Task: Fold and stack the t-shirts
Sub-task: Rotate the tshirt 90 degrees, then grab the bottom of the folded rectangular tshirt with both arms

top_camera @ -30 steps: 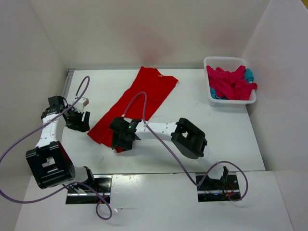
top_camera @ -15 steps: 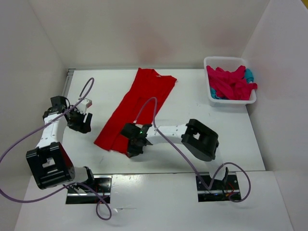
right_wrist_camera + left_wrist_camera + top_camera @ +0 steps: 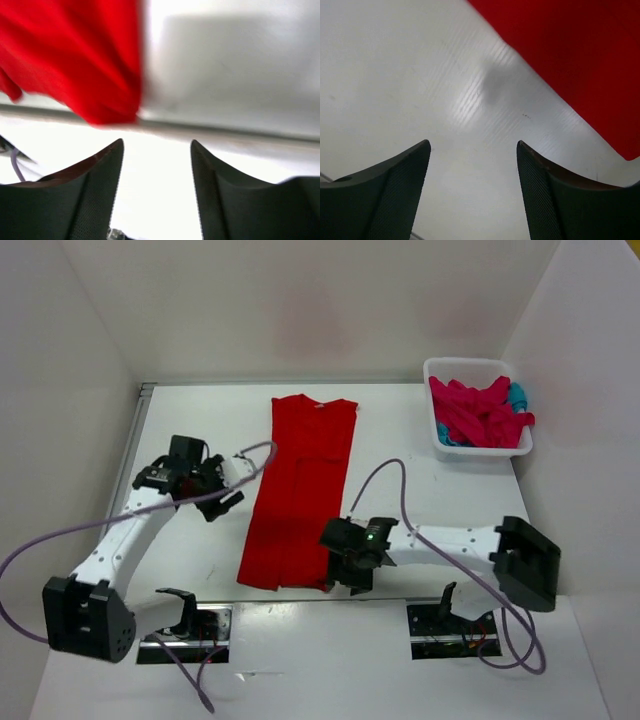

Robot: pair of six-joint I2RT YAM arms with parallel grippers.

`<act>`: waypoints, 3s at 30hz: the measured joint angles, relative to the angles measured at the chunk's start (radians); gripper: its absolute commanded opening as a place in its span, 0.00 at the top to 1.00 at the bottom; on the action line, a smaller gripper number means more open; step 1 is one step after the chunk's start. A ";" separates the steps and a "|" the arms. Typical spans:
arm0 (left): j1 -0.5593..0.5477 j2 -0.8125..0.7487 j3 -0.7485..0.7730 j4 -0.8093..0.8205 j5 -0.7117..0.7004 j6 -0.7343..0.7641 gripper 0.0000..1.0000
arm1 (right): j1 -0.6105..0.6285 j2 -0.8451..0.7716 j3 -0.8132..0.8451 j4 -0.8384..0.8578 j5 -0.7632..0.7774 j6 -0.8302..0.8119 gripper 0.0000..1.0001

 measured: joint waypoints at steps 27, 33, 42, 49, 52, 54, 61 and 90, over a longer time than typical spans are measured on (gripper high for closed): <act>-0.657 -0.975 -0.593 -0.059 -0.262 0.988 0.29 | -0.119 0.088 0.147 0.050 0.035 -0.159 1.00; -0.657 -0.986 -0.613 -0.096 -0.211 1.046 0.31 | -0.115 0.173 0.159 0.101 0.000 -0.189 1.00; -0.657 -0.672 -0.530 -0.146 -0.149 1.065 0.31 | -0.027 0.264 0.147 0.142 -0.041 -0.168 1.00; -0.657 -0.523 -0.464 -0.149 -0.150 1.067 0.30 | 0.021 0.260 0.145 0.133 -0.041 -0.152 1.00; -0.657 -0.536 -0.465 -0.167 -0.162 1.092 0.29 | 0.023 0.250 0.145 0.124 -0.040 -0.138 0.83; -0.663 -0.584 -0.472 -0.166 -0.179 1.122 0.29 | 0.023 0.219 0.143 0.111 -0.038 -0.122 0.61; -0.768 -0.718 -0.538 -0.156 -0.209 1.224 0.29 | 0.023 -0.049 0.112 0.073 -0.026 -0.053 0.40; -0.966 -0.391 -0.509 -0.153 -0.225 1.247 0.46 | 0.023 -0.021 -0.058 0.104 -0.048 0.015 0.38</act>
